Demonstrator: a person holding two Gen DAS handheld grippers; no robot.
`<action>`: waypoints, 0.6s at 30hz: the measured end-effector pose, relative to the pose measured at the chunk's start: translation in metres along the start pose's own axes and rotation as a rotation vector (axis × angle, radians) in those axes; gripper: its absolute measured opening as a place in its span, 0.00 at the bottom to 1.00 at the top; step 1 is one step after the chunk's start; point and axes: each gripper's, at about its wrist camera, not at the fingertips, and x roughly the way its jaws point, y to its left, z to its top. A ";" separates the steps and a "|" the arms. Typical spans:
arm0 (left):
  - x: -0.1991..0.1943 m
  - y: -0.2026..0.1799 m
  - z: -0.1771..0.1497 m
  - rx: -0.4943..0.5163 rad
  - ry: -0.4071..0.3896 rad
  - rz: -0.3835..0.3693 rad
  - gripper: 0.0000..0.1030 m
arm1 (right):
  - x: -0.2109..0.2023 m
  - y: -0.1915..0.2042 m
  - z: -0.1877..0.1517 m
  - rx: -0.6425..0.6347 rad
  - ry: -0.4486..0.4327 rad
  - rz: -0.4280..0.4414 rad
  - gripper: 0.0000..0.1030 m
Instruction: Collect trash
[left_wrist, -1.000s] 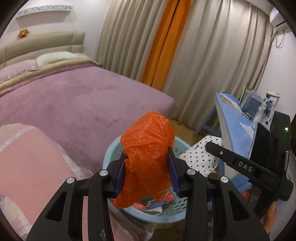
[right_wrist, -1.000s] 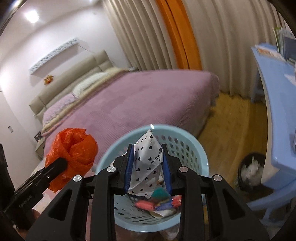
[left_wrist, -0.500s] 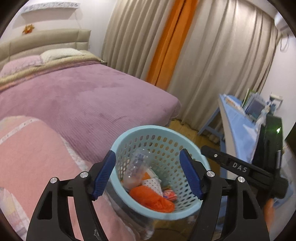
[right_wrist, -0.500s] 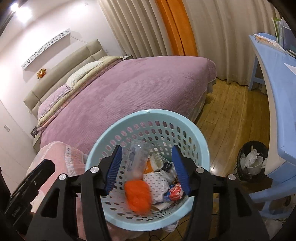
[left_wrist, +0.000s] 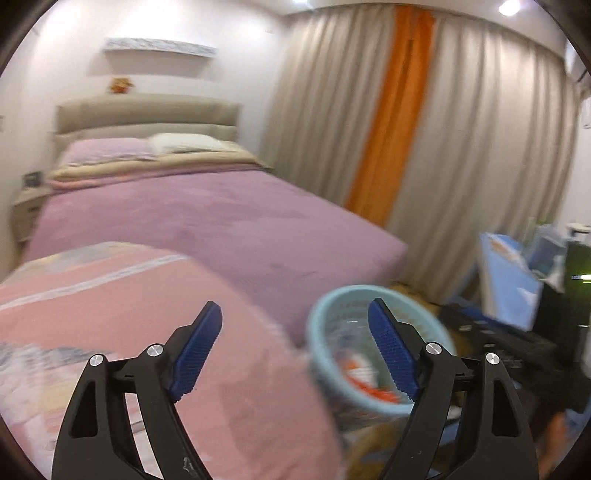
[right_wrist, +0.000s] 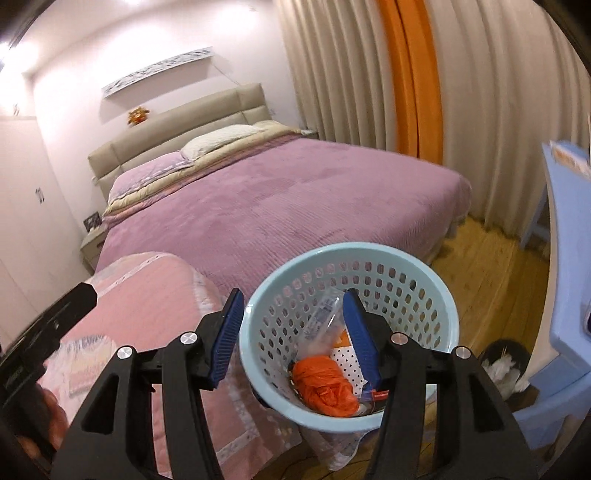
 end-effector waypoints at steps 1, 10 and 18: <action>-0.004 0.004 -0.004 0.002 -0.007 0.038 0.77 | -0.005 0.006 -0.005 -0.023 -0.027 -0.022 0.51; -0.025 0.030 -0.042 0.032 -0.098 0.268 0.84 | -0.035 0.030 -0.024 -0.060 -0.189 -0.087 0.51; -0.028 0.046 -0.052 -0.002 -0.158 0.280 0.84 | -0.048 0.033 -0.029 -0.039 -0.259 -0.142 0.54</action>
